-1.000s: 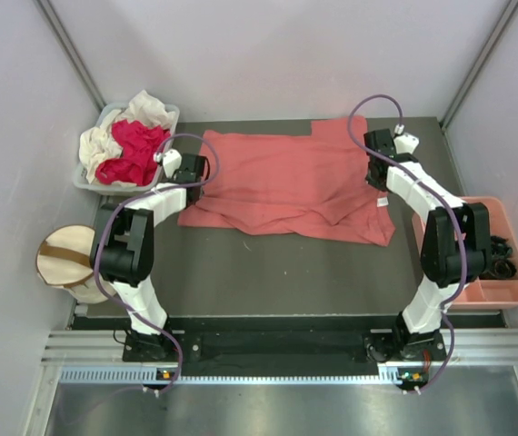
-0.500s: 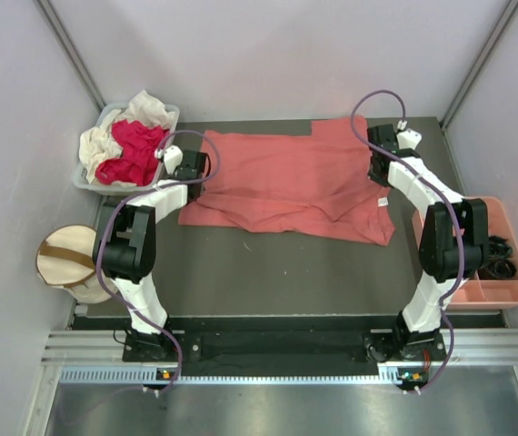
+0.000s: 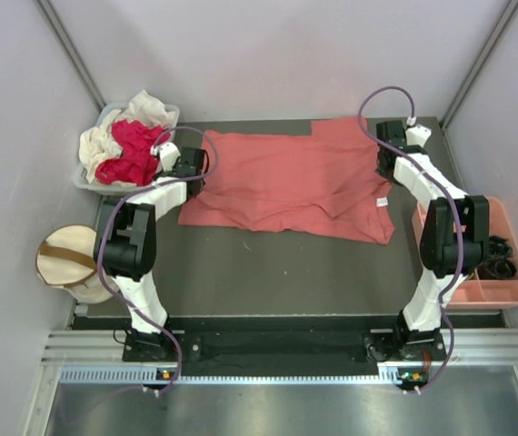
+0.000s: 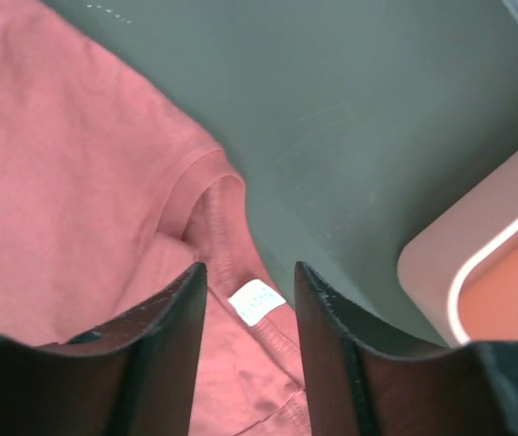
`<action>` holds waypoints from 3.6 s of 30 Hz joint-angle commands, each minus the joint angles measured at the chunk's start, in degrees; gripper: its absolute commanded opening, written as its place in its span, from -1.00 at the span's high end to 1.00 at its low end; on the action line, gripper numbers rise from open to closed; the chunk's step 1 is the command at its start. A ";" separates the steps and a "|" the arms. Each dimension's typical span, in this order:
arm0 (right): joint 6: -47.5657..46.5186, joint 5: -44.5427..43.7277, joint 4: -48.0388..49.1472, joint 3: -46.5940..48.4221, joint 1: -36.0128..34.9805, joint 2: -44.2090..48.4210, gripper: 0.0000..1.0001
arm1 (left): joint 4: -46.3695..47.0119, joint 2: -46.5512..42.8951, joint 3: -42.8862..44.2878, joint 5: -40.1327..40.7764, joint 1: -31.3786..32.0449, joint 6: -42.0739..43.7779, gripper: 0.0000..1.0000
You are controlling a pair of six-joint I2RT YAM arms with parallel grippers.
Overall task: Fold and stack the t-shirts
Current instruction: Fold the flattened tshirt in 1/3 of the way
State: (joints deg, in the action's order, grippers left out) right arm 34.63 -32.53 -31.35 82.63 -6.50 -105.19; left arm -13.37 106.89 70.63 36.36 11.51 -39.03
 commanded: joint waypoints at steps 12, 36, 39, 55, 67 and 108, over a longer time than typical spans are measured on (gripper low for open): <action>-2.20 13.89 3.23 -10.64 -8.34 14.47 -0.64 | 3.26 -14.16 -10.33 -1.82 1.76 -2.99 -0.65; 2.19 24.89 11.40 -18.82 -15.56 8.07 0.01 | 2.12 -18.12 -17.98 -4.02 3.08 -3.87 -0.98; 2.46 24.71 11.58 -19.35 -16.00 7.89 0.05 | 2.03 -17.86 -17.98 -4.01 3.08 -3.78 -0.98; 3.51 24.27 13.33 -21.11 -16.09 6.05 0.10 | 1.50 -17.33 -17.98 -3.49 3.08 -3.69 -0.98; 3.07 23.39 14.13 -19.61 -16.09 2.88 0.35 | 1.15 -17.24 -17.81 -3.14 3.08 -3.51 -0.98; -2.64 22.43 9.29 -4.51 -16.09 -1.15 1.00 | 0.97 -17.24 -18.51 -3.58 3.08 -3.25 -0.98</action>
State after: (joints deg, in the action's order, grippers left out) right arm 33.87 -9.98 -21.26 72.90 -22.02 -104.16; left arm -12.91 90.96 53.01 31.94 14.41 -42.28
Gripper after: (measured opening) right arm 0.007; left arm 0.990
